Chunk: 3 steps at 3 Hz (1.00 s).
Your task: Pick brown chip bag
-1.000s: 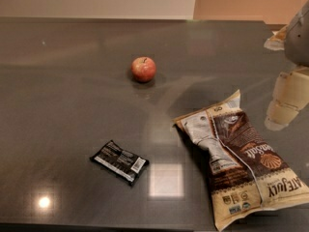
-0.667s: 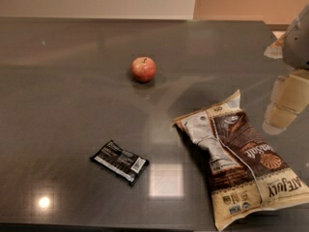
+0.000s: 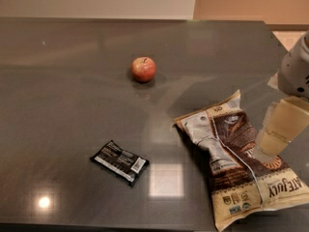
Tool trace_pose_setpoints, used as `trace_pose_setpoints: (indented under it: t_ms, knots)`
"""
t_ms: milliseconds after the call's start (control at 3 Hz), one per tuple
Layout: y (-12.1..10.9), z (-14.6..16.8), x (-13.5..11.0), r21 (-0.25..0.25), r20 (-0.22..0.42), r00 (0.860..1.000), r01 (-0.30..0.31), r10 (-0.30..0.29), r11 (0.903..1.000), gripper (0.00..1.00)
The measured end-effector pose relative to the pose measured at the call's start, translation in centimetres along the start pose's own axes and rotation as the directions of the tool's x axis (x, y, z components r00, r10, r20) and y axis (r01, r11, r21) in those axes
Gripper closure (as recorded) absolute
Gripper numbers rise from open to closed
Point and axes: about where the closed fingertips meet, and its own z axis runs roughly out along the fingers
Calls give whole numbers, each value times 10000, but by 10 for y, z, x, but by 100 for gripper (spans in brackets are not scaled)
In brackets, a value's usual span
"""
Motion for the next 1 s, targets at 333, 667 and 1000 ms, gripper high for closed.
trace_pose_setpoints:
  t_ms: [333,667,1000]
  knots:
    - [28,15,4,-447,-342,9983,-492,477,9978,0]
    - [48,27,9,-930,-657,9948,-841,782,9921,0]
    - [57,35,18,-1014,-907,9873,-1393,1303,9850,0]
